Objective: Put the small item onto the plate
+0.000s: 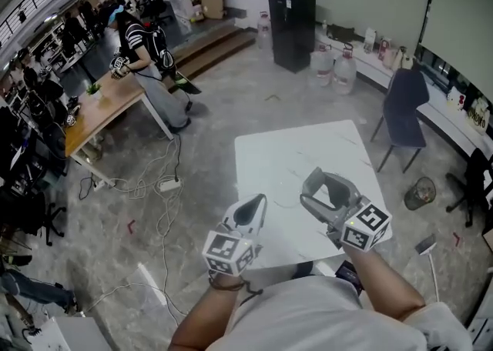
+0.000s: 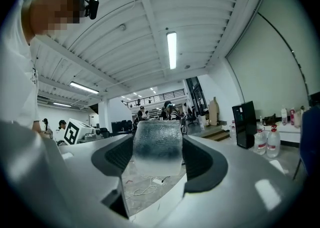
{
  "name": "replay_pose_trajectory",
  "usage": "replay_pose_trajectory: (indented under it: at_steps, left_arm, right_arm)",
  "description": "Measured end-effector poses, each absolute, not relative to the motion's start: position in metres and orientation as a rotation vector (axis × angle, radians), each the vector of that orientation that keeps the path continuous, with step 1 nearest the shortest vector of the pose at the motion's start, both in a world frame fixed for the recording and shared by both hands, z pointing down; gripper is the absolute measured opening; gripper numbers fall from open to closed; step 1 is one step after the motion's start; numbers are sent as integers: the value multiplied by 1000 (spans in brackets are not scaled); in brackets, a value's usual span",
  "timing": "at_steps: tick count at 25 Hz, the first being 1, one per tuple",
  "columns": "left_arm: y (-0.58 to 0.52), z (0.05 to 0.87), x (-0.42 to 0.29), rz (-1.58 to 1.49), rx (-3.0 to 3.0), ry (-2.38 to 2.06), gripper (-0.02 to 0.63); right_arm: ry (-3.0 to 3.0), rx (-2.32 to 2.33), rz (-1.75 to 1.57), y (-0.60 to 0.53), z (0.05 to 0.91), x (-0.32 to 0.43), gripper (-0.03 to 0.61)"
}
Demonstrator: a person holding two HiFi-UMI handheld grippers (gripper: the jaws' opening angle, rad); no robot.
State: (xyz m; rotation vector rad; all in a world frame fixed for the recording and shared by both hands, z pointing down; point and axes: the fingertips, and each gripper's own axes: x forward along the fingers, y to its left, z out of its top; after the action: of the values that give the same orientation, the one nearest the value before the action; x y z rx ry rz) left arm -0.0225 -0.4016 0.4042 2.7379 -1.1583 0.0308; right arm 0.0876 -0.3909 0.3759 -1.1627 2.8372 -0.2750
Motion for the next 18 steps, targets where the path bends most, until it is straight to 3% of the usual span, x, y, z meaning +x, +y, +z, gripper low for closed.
replay_pose_trajectory:
  at_steps: [9,18]
  left_arm:
    - [-495,419,26,7,2679,-1259,6]
    - [-556,467,25,46,2592,-1295,6]
  right_arm:
    - [2978,-1023,-330,-500,417,123,298]
    - [3107,-1009,-382,-580,488,120,298]
